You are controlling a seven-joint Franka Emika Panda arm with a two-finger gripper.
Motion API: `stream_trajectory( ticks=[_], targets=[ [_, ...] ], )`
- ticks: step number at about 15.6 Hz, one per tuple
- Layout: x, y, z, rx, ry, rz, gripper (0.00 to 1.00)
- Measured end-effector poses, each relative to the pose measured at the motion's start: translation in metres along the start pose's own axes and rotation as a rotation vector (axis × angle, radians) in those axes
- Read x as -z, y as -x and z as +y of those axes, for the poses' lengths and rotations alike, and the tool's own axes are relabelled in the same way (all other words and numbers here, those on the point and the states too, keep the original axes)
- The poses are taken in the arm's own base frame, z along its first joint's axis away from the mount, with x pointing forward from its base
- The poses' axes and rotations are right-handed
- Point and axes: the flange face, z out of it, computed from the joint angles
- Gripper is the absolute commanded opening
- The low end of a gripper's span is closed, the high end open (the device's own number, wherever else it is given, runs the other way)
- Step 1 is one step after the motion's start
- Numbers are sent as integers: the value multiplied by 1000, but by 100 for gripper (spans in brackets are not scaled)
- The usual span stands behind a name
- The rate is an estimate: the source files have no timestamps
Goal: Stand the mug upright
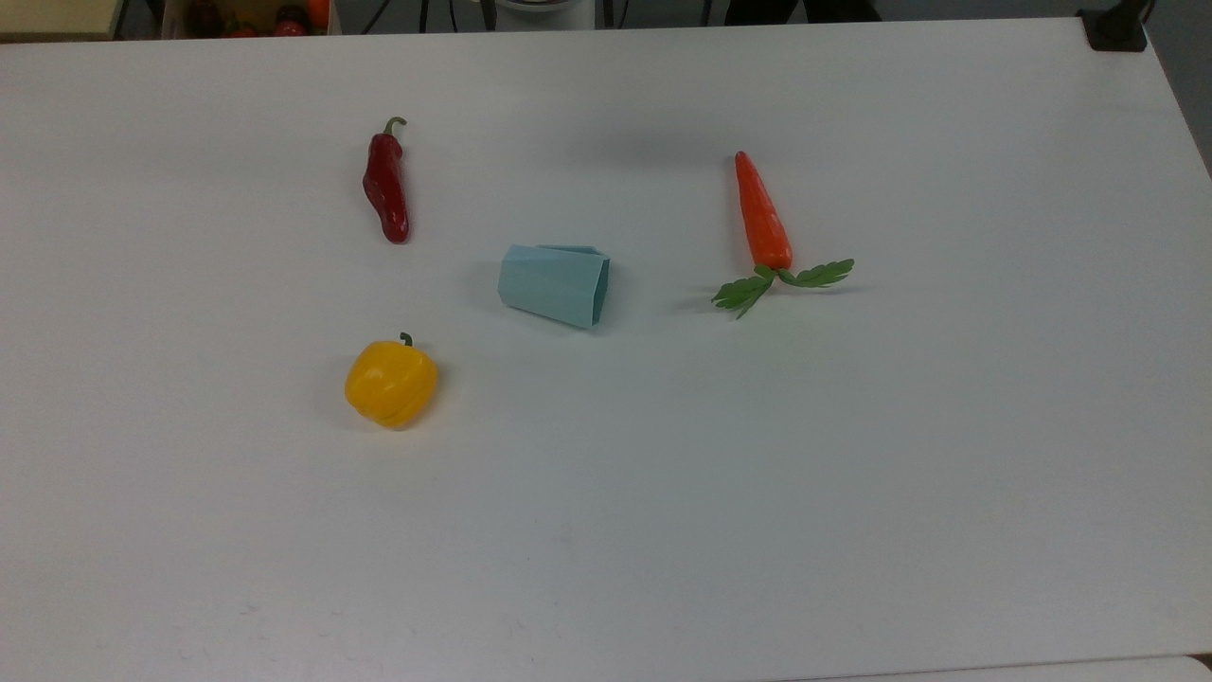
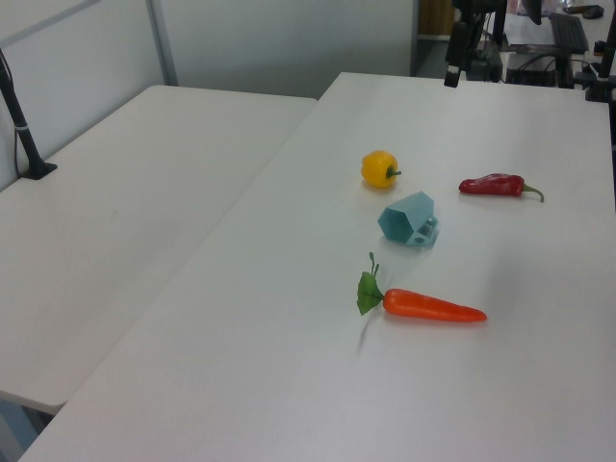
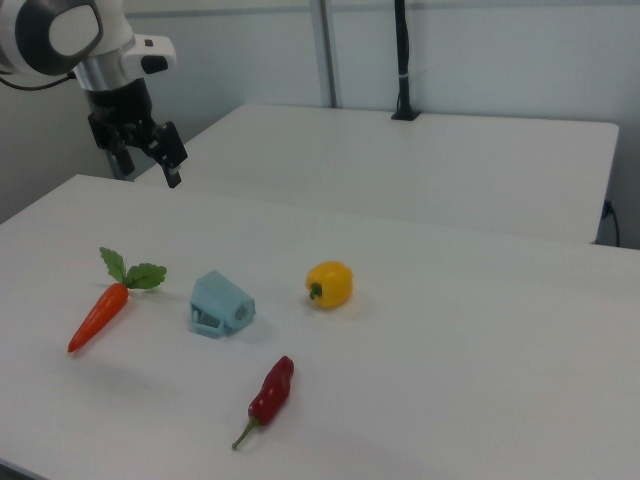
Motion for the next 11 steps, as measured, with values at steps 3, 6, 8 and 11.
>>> stream_trajectory(
  ticks=[3, 6, 8, 11],
  targets=[
    [-2, 0, -1, 2, 0, -4, 100],
    [-14, -3, -14, 28, 9, -21, 100],
    [-26, -9, -26, 27, 19, -10, 100],
    [-51, -18, -41, -35, 86, -12, 100]
  ],
)
